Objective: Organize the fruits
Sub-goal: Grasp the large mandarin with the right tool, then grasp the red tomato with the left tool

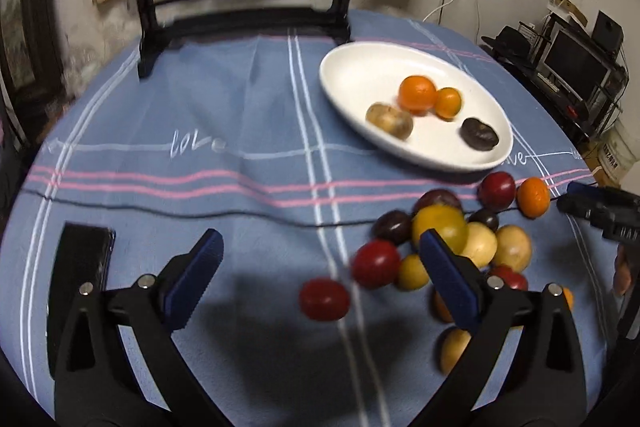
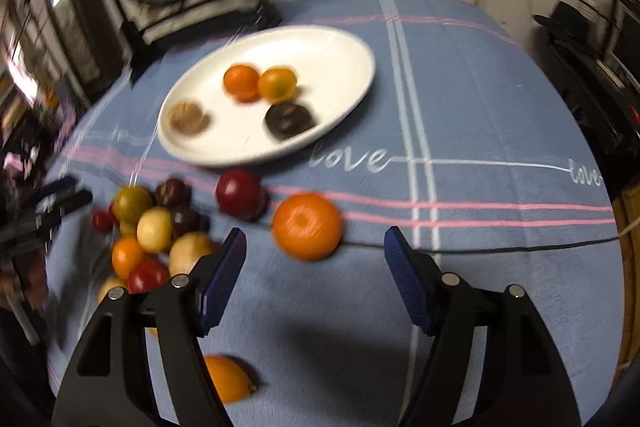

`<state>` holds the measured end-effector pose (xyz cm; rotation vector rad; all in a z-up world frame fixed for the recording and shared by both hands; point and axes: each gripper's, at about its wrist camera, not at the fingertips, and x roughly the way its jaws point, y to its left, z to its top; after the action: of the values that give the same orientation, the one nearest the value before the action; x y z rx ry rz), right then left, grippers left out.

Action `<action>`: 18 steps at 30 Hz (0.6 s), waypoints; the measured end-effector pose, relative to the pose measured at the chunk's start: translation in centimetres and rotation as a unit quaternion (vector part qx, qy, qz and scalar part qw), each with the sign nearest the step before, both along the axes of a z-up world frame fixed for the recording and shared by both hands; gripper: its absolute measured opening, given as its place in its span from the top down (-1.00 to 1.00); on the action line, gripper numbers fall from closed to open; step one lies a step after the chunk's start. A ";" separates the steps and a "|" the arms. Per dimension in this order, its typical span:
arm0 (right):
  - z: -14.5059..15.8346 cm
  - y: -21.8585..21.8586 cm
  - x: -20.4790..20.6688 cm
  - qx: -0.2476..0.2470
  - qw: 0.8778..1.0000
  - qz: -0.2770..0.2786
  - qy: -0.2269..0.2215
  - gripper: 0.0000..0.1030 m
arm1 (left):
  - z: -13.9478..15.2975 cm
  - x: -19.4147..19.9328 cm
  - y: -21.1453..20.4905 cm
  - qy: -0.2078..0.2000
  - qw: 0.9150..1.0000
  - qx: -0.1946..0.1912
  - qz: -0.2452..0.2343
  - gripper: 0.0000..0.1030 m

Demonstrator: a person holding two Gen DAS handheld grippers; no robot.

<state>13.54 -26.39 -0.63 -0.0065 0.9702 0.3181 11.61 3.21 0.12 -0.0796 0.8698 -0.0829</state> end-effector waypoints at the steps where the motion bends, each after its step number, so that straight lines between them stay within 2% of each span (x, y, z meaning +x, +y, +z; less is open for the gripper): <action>1: -0.3 0.5 -0.1 -0.013 1.000 0.008 0.002 -0.39 | 0.0 0.1 0.4 0.001 1.000 -0.001 0.005 -0.94; 6: -2.7 1.8 0.7 -0.051 0.999 0.003 0.016 -0.39 | 0.2 -0.1 1.5 -0.005 1.000 -0.005 0.010 -0.94; 9: -3.4 2.6 1.2 -0.065 0.998 -0.004 -0.002 -0.05 | 0.1 -0.4 0.9 -0.001 1.000 0.009 -0.007 -0.94; 10: -3.7 2.8 1.3 -0.068 0.998 -0.004 -0.003 0.13 | 0.1 -0.4 0.4 0.002 1.000 0.013 -0.011 -0.94; 15: -3.2 2.4 1.5 -0.053 0.998 -0.012 -0.011 0.18 | -0.6 -0.9 -1.4 0.009 0.997 0.048 -0.055 -0.94; 18: -2.5 1.8 1.4 -0.041 0.999 -0.021 -0.019 0.18 | -1.3 -1.0 -1.9 0.017 0.996 0.059 -0.064 -0.94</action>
<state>14.89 -24.55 -3.12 -0.0662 0.9444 0.2394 10.58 1.31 -1.13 0.0859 0.9122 -0.1502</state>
